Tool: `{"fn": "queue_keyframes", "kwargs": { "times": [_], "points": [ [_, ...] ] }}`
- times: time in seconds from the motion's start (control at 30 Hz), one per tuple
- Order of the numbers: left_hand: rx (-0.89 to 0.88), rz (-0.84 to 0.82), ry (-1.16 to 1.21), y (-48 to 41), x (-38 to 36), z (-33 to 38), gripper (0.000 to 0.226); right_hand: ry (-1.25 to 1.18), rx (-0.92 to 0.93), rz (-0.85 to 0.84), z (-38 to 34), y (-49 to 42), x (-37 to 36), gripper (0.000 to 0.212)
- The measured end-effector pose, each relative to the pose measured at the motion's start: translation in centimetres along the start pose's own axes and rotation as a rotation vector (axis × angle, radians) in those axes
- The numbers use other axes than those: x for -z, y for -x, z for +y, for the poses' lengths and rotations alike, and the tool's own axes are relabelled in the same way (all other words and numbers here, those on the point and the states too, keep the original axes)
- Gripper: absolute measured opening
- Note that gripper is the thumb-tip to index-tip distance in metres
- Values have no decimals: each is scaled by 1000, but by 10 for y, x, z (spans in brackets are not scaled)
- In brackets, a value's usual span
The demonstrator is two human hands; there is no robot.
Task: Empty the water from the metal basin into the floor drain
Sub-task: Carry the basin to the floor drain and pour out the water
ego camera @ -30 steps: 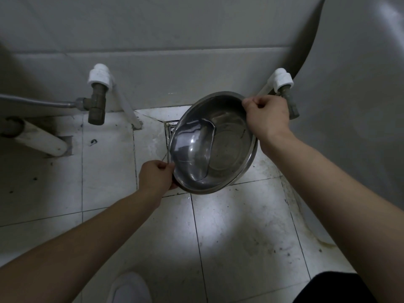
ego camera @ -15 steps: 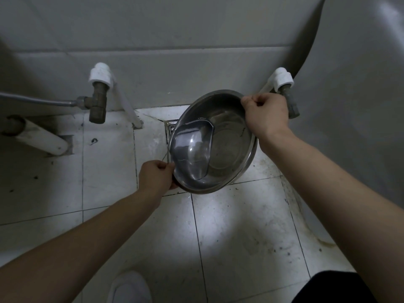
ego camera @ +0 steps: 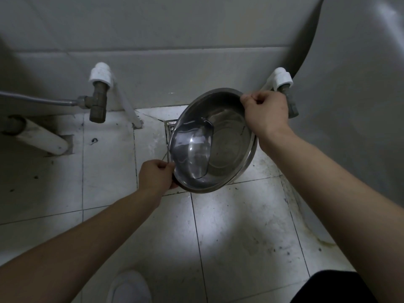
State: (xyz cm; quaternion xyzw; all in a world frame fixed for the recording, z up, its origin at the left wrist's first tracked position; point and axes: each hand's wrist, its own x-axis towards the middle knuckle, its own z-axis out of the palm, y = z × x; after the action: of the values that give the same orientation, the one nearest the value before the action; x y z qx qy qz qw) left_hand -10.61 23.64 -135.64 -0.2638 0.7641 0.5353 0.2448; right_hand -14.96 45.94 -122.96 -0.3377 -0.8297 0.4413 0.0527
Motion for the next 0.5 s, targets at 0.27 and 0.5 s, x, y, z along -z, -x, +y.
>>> {"fn": "queue_keyframes", "kwargs": {
  "times": [0.27,0.5],
  "points": [
    [-3,-5,3,2,0,1,19,-3,3,4,-1,1,-1,33],
    [5,-4,14,7,-1,4,19,-2,7,-6,-2,1,0,31]
  ]
}}
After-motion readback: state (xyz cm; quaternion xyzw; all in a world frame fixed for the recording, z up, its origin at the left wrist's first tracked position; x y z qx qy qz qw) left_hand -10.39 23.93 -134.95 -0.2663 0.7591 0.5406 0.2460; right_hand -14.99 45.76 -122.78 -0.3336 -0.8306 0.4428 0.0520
